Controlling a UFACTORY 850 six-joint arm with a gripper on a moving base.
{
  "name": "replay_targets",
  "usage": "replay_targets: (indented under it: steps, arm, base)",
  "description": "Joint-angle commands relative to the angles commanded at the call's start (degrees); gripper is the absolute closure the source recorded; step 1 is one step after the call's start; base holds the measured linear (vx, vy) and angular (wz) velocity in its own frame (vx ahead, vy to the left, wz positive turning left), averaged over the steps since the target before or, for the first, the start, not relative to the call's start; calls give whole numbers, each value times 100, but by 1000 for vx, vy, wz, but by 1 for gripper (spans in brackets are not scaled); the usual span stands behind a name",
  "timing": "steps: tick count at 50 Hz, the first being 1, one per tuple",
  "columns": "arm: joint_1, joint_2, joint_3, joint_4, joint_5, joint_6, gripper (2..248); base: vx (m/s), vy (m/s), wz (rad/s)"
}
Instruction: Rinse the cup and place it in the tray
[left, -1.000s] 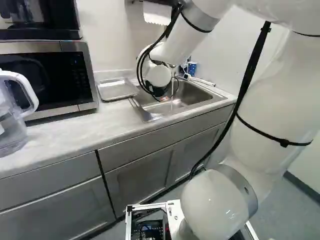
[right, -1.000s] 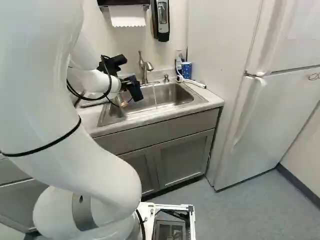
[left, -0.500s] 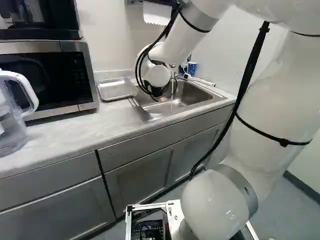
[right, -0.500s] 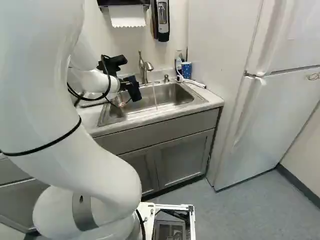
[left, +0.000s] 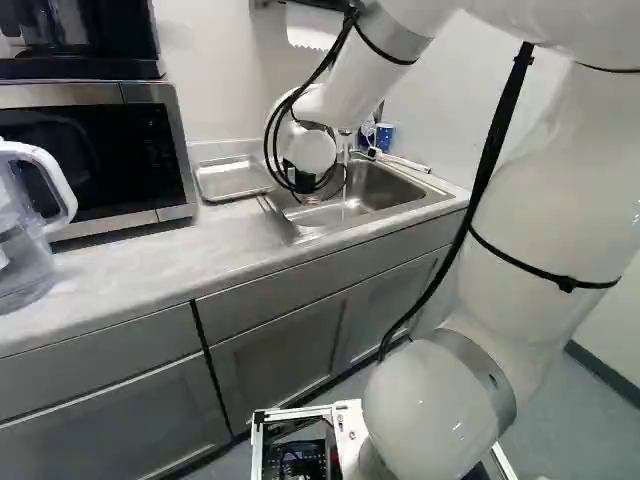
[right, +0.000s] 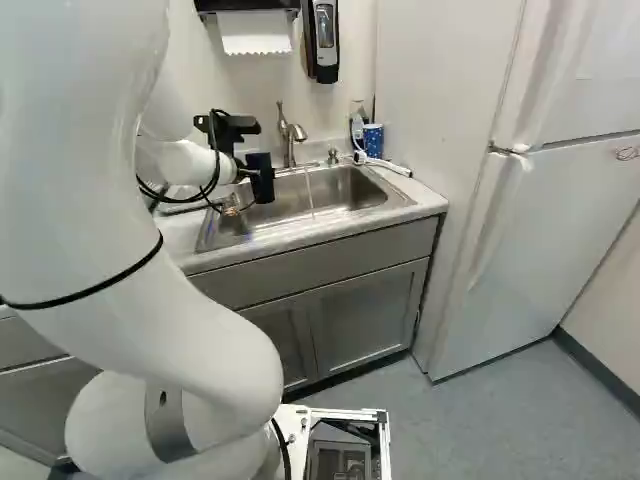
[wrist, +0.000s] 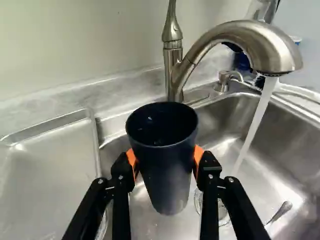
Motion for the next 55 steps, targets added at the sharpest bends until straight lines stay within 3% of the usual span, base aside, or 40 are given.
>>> replay_targets:
  steps: [22,55]
  arm:
    - [0,0,0,-220,77,1325,126]
    - [0,0,0,-829,576,3314,126]
  base:
    - [0,0,0]
    - [0,0,0]
